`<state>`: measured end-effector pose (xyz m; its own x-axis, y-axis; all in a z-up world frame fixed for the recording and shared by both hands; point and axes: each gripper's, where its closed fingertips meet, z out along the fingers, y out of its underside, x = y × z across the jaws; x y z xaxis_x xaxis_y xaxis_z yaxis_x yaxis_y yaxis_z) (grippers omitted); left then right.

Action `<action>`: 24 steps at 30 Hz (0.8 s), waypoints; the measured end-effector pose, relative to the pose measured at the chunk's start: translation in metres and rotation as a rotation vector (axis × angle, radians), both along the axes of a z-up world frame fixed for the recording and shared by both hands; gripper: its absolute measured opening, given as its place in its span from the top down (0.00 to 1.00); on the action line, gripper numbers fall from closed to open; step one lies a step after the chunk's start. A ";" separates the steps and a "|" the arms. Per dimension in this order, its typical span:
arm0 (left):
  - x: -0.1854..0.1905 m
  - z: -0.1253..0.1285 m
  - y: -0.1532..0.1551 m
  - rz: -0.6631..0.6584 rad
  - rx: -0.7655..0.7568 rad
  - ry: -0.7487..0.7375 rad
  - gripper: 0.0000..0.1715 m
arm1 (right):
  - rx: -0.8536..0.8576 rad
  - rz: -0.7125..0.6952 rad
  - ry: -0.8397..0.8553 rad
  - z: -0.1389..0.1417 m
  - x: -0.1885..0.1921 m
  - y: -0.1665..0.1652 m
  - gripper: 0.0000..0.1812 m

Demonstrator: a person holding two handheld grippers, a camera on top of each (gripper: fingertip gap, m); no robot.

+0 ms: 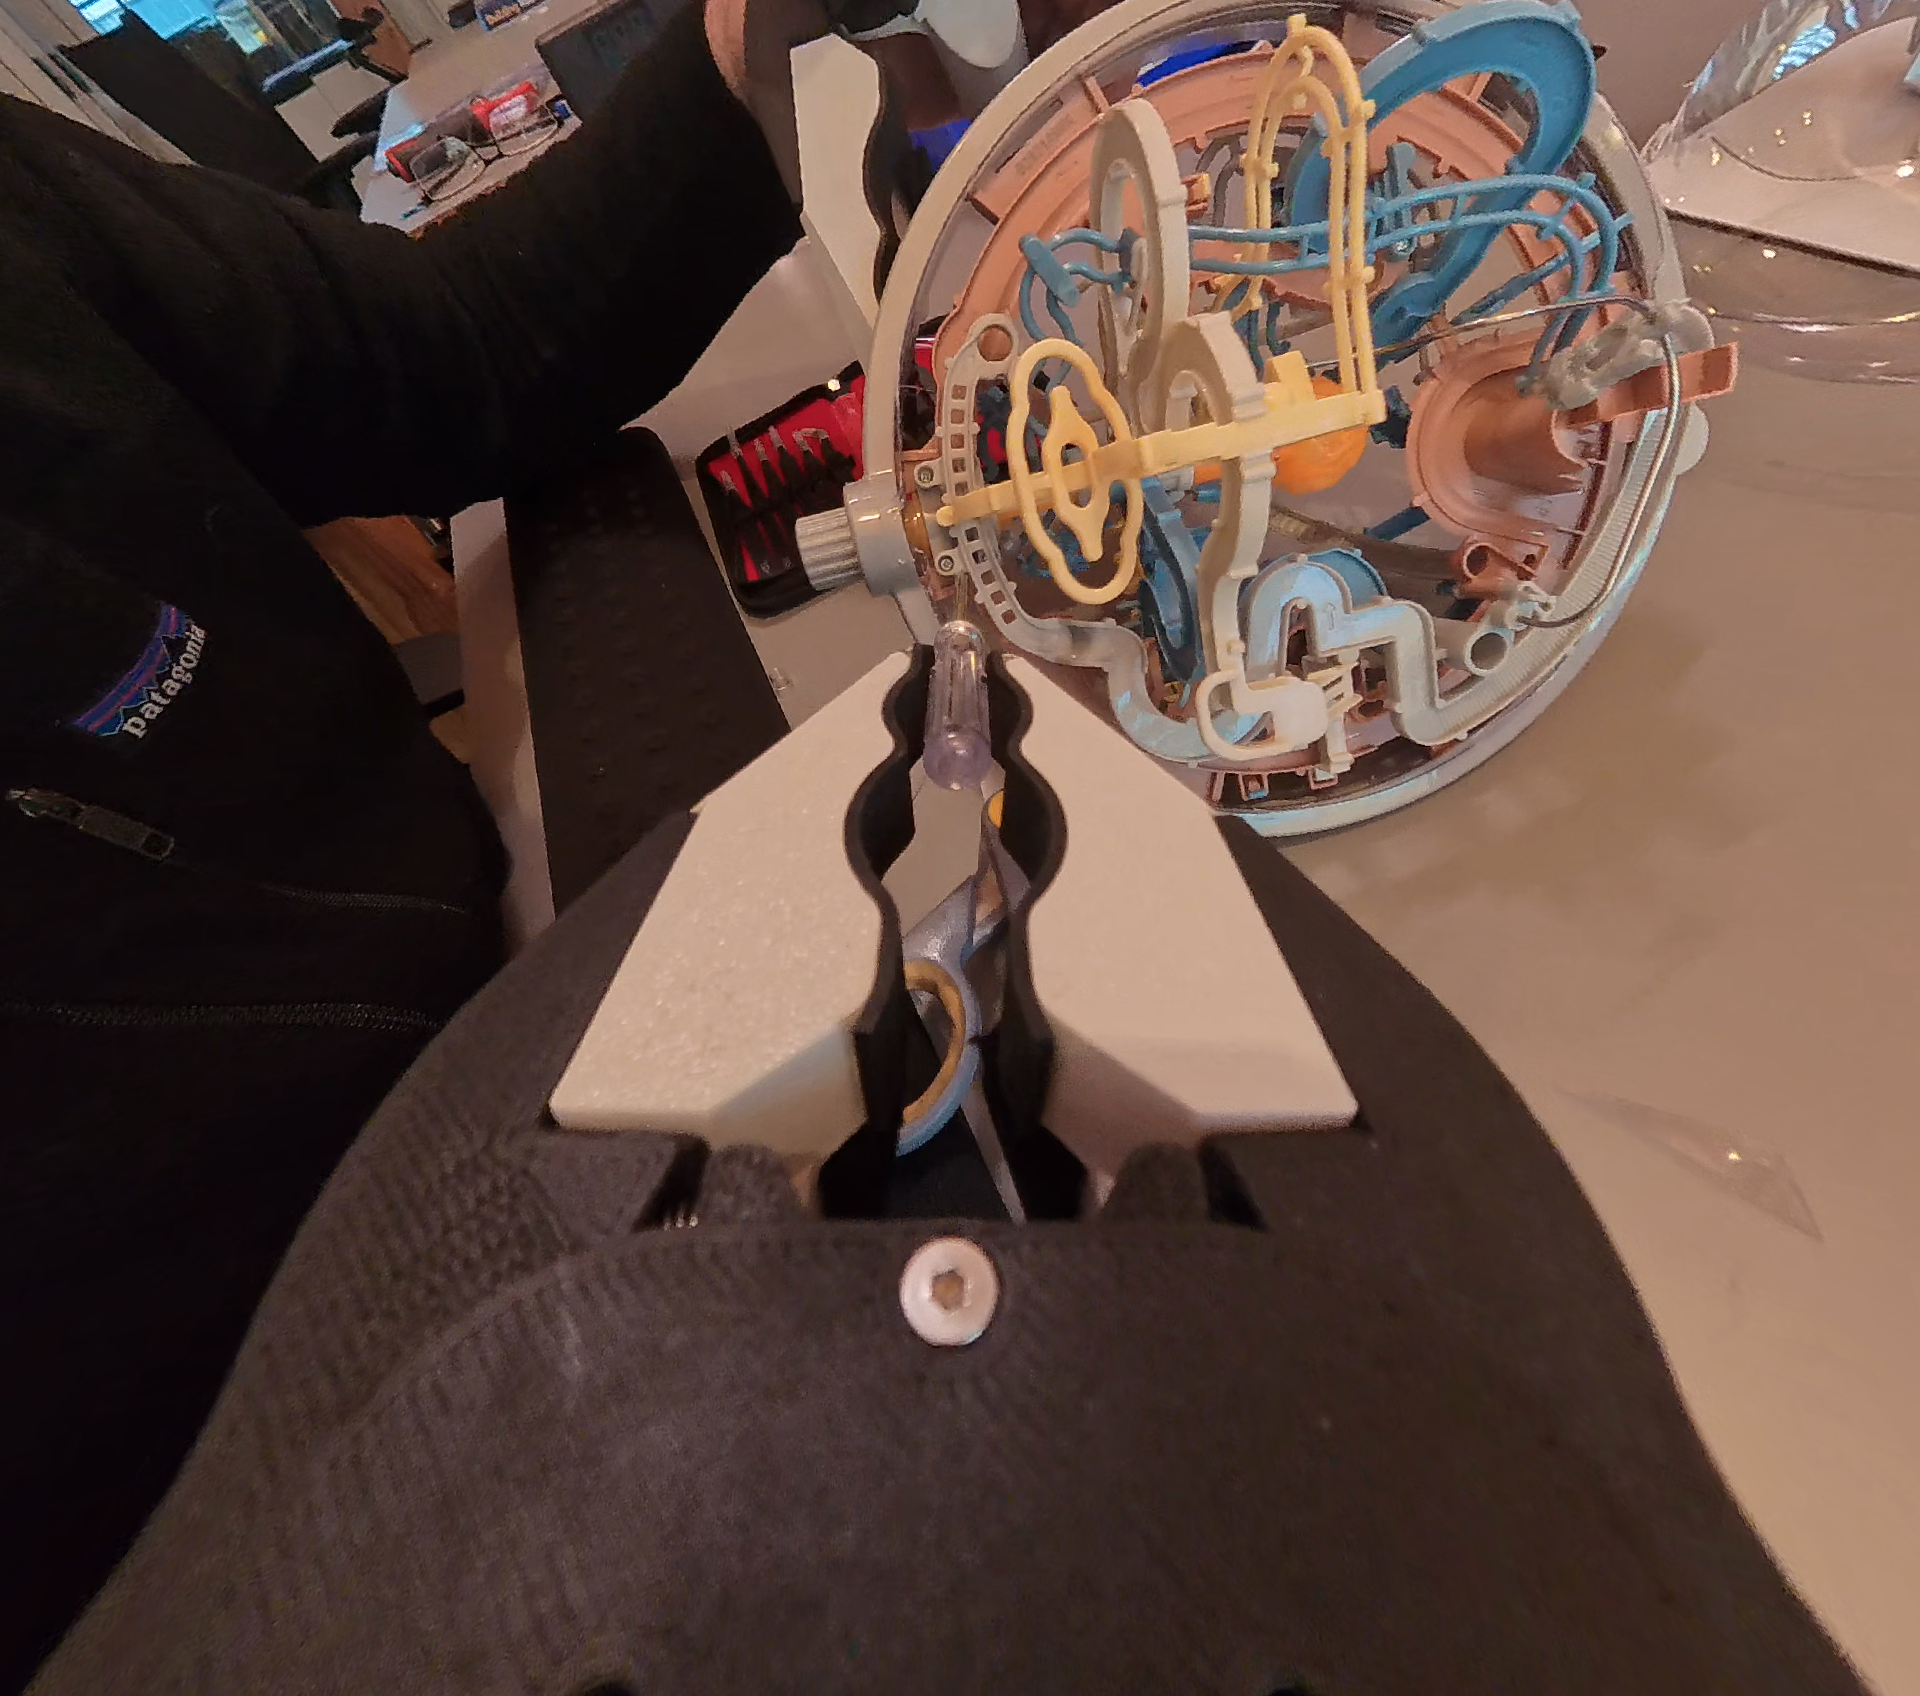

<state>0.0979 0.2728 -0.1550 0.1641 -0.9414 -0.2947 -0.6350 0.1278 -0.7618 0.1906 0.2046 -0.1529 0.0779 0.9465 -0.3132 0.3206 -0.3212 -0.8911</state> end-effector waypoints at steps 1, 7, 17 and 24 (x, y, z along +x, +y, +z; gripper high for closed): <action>0.001 0.000 0.000 -0.003 0.007 0.001 0.12 | -0.004 0.003 0.005 0.001 0.000 0.000 0.95; 0.005 0.000 -0.001 -0.012 0.031 -0.011 0.13 | -0.023 0.028 -0.013 -0.002 -0.002 -0.002 0.95; 0.013 0.001 -0.005 -0.012 0.123 0.008 0.13 | -0.116 -0.003 -0.122 -0.006 0.002 -0.005 0.95; 0.022 0.001 -0.016 0.005 0.250 0.100 0.14 | -0.210 -0.083 -0.156 -0.016 0.010 -0.012 0.95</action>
<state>0.1200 0.2563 -0.1540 0.1268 -0.8365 -0.5330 -0.7066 0.3009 -0.6404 0.2004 0.1925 -0.1690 0.2151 0.8507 -0.4797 0.4135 -0.5243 -0.7444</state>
